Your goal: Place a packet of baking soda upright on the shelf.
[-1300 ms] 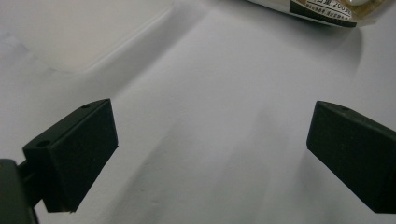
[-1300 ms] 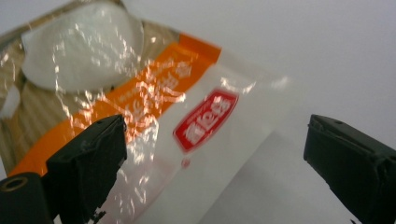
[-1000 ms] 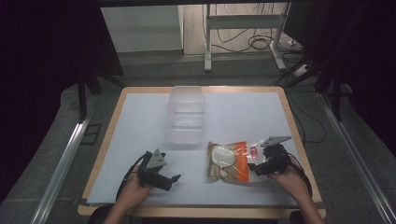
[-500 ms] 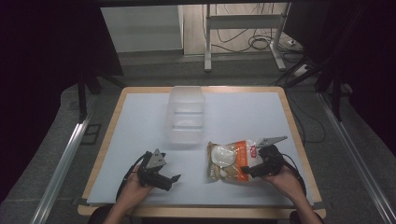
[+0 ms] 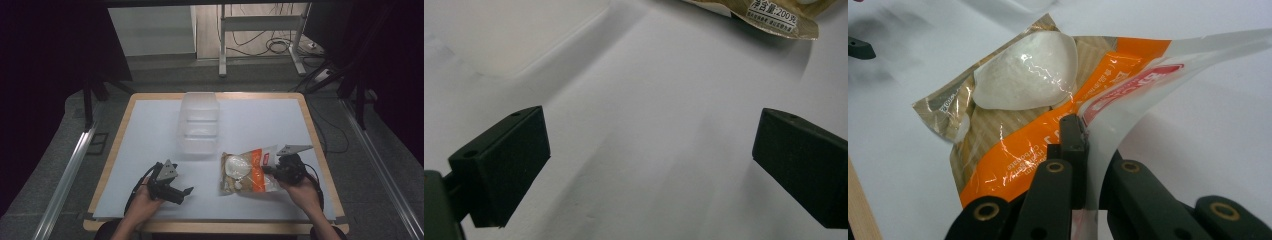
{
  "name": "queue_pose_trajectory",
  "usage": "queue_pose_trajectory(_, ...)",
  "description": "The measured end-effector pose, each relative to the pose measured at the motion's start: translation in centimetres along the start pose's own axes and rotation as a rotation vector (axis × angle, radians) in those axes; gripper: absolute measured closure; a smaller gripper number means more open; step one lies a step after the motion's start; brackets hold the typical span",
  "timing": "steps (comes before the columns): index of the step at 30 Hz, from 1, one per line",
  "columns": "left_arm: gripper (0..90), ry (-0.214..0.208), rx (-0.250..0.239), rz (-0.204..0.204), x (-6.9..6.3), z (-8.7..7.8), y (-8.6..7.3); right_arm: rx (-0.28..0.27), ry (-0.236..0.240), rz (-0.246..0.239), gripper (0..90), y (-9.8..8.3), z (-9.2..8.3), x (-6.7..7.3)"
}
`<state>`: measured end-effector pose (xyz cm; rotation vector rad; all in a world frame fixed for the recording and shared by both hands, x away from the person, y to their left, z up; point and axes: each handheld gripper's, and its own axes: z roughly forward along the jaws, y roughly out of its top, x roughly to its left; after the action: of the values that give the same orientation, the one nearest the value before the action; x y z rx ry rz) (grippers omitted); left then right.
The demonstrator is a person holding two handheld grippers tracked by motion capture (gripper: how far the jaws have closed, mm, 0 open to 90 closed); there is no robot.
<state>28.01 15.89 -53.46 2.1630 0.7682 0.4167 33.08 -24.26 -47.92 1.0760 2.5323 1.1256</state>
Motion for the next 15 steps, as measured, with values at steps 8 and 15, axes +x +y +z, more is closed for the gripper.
queue_pose_trajectory(8,2.0,0.003,-0.003,-0.003,0.0,0.0,0.0,-0.048,0.027,-0.032,88.5,1.7,-0.9,0.8)
queue_pose_trajectory(15,2.0,0.007,-0.003,-0.006,0.0,0.0,0.0,-0.058,0.026,-0.054,88.5,3.4,-1.6,1.2)
